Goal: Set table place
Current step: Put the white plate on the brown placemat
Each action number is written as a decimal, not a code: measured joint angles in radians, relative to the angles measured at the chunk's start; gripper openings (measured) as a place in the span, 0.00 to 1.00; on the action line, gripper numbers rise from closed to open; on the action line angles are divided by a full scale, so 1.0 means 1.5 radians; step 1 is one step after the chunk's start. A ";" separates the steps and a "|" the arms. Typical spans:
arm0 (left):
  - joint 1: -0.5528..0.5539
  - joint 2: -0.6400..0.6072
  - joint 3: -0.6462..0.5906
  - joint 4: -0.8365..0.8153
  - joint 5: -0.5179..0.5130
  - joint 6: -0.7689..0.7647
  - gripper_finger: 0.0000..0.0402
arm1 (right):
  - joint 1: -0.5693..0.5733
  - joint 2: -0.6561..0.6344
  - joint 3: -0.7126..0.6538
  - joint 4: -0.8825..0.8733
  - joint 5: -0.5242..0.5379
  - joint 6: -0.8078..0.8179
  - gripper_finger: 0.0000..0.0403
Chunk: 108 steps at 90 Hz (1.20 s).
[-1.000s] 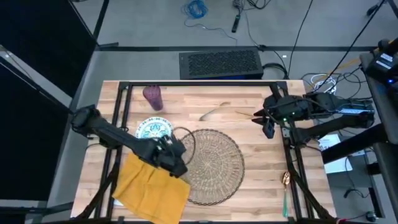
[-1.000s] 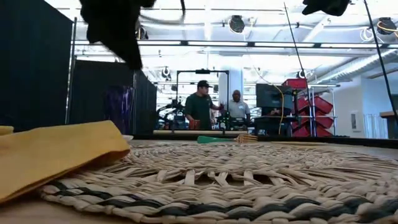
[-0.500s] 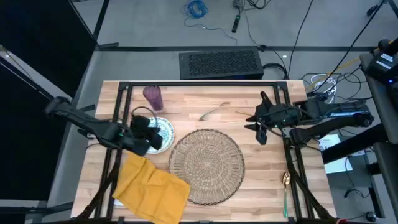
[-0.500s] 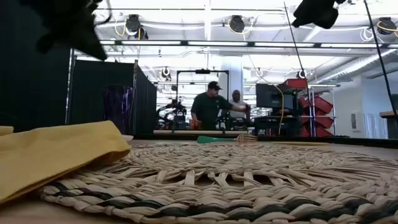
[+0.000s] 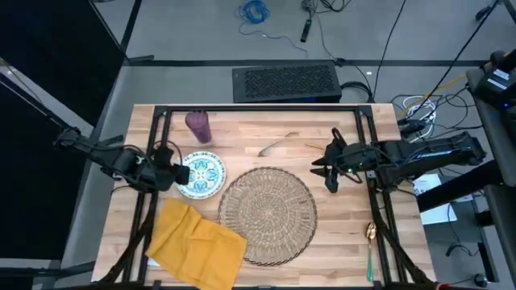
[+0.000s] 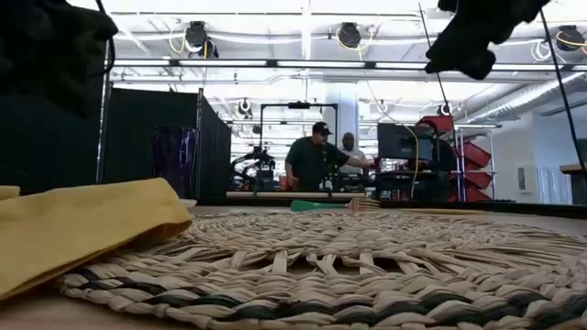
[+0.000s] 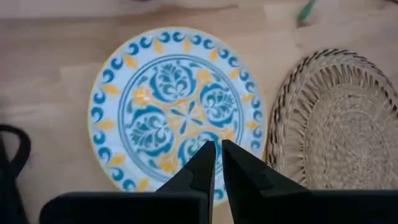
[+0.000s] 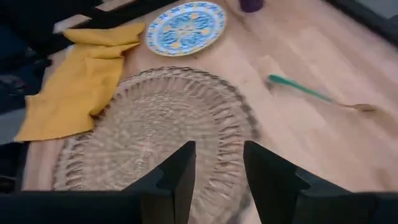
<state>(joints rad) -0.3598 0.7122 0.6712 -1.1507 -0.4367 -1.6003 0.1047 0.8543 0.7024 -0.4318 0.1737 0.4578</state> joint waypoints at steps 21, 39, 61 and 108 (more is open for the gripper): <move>0.004 0.050 -0.002 0.057 0.020 -0.062 0.03 | 0.001 0.007 -0.041 0.057 -0.016 0.012 0.31; 0.004 0.149 -0.001 0.143 0.064 -0.044 0.03 | 0.009 0.008 -0.041 0.089 -0.034 -0.002 0.31; -0.048 0.250 -0.002 0.189 0.142 -0.066 0.03 | 0.026 0.008 -0.041 0.092 -0.034 -0.015 0.31; -0.040 0.318 -0.031 0.242 0.007 -0.157 0.03 | -0.015 0.060 -0.041 0.197 -0.060 -0.048 0.31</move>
<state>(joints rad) -0.4191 1.1890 0.6250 -0.7873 -0.4269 -1.8359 0.0826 0.9444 0.6415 -0.1368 0.0833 0.3859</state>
